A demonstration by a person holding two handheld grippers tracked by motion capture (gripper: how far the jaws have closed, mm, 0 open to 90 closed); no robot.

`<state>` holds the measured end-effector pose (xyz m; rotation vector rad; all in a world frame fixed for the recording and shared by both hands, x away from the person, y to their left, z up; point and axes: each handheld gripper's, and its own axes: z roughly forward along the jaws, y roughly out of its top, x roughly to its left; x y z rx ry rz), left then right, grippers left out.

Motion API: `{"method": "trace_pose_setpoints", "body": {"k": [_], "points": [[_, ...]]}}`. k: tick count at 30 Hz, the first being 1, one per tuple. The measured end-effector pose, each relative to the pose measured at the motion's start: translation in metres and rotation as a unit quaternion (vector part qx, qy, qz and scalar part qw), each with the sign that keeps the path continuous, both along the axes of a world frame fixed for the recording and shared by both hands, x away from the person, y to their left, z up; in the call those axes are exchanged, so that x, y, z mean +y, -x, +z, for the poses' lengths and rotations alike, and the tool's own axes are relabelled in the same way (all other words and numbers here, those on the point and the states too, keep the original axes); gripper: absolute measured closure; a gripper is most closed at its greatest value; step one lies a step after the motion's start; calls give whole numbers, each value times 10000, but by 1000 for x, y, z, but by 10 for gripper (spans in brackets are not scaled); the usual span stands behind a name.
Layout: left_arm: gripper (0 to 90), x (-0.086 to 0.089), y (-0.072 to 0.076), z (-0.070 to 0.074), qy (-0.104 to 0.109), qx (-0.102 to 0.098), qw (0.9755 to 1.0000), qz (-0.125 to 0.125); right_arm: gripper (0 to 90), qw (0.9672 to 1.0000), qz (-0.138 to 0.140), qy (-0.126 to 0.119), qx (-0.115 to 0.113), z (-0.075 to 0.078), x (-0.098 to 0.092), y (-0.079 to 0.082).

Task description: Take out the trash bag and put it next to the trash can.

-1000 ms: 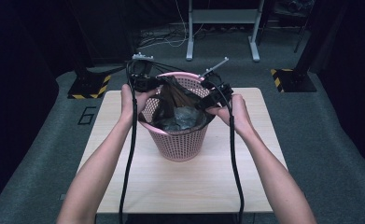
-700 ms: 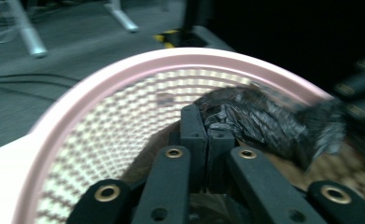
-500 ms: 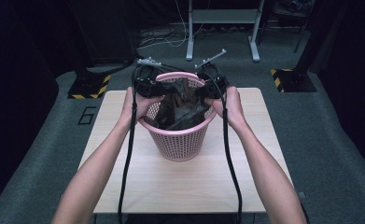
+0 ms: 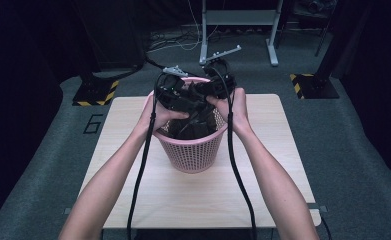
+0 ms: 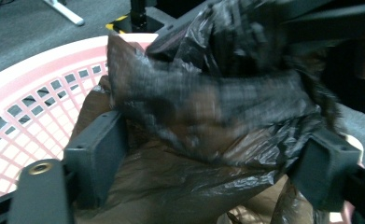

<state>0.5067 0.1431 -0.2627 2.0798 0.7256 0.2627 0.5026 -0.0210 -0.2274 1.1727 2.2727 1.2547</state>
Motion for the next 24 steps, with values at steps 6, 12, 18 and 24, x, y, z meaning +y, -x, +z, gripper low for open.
{"method": "trace_pose_setpoints", "body": {"k": [6,12,18,24], "points": [[681,0,-5,-8,-172,-107,9995,224,900,9989,245,-391,90,5,-4,8],[890,3,-5,-3,-270,-274,9985,400,882,9988,266,-404,122,1,-16,8],[894,15,-7,4,20,-306,9979,564,682,9984,530,-119,166,-6,-24,7],[893,18,1,22,314,-420,9982,288,349,9970,649,312,266,-18,-16,3]]}}
